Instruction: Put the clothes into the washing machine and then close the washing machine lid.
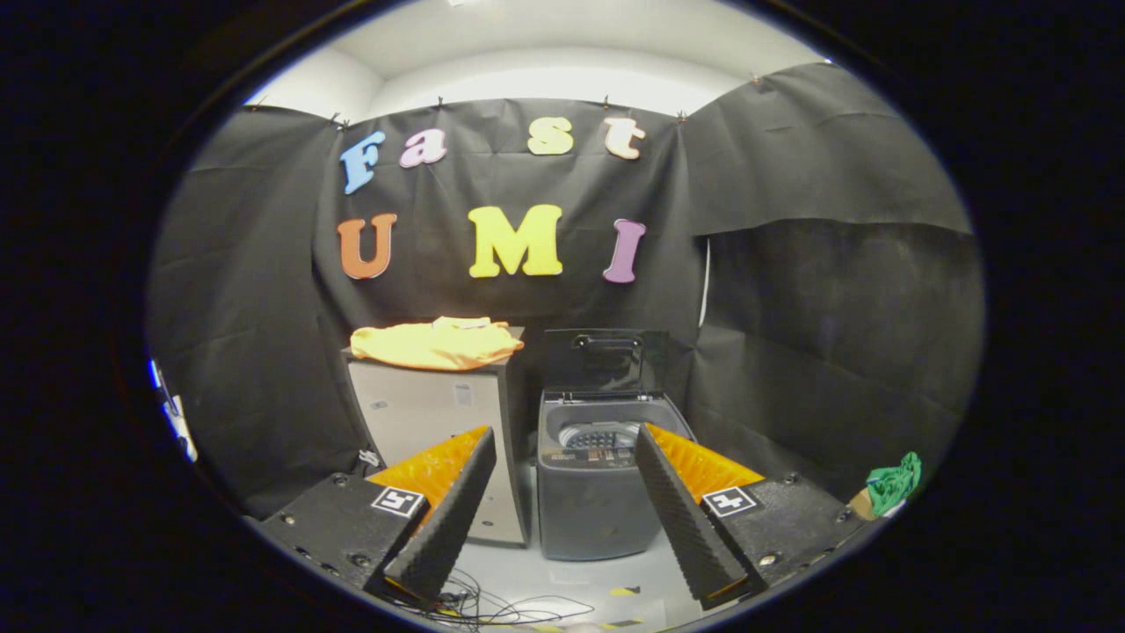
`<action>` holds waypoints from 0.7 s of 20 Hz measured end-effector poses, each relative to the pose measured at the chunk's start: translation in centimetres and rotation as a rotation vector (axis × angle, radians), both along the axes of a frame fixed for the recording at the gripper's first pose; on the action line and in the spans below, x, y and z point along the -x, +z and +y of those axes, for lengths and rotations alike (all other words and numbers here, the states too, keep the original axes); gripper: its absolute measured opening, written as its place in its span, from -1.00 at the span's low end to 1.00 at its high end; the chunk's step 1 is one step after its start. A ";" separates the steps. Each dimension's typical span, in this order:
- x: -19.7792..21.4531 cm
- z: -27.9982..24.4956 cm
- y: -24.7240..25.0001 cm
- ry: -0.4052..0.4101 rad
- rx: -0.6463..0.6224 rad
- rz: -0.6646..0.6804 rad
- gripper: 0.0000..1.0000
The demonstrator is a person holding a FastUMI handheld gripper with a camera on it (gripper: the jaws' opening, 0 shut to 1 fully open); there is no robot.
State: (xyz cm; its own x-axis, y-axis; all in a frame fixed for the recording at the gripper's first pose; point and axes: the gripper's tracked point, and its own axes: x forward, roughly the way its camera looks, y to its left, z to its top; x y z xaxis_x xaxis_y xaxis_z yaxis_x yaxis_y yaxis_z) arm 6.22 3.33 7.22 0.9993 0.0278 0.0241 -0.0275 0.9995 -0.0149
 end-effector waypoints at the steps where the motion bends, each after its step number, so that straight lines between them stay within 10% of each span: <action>1: -0.7 0.2 0.9 0.009 0.002 -0.010 1.00; 14: -14.3 6.2 12.8 0.128 -0.028 -0.013 1.00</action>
State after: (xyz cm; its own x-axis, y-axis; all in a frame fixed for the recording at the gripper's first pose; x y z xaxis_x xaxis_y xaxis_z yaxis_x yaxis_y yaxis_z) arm 20.53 9.54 20.02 0.9873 0.1538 0.0394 -0.1544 0.9879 0.0115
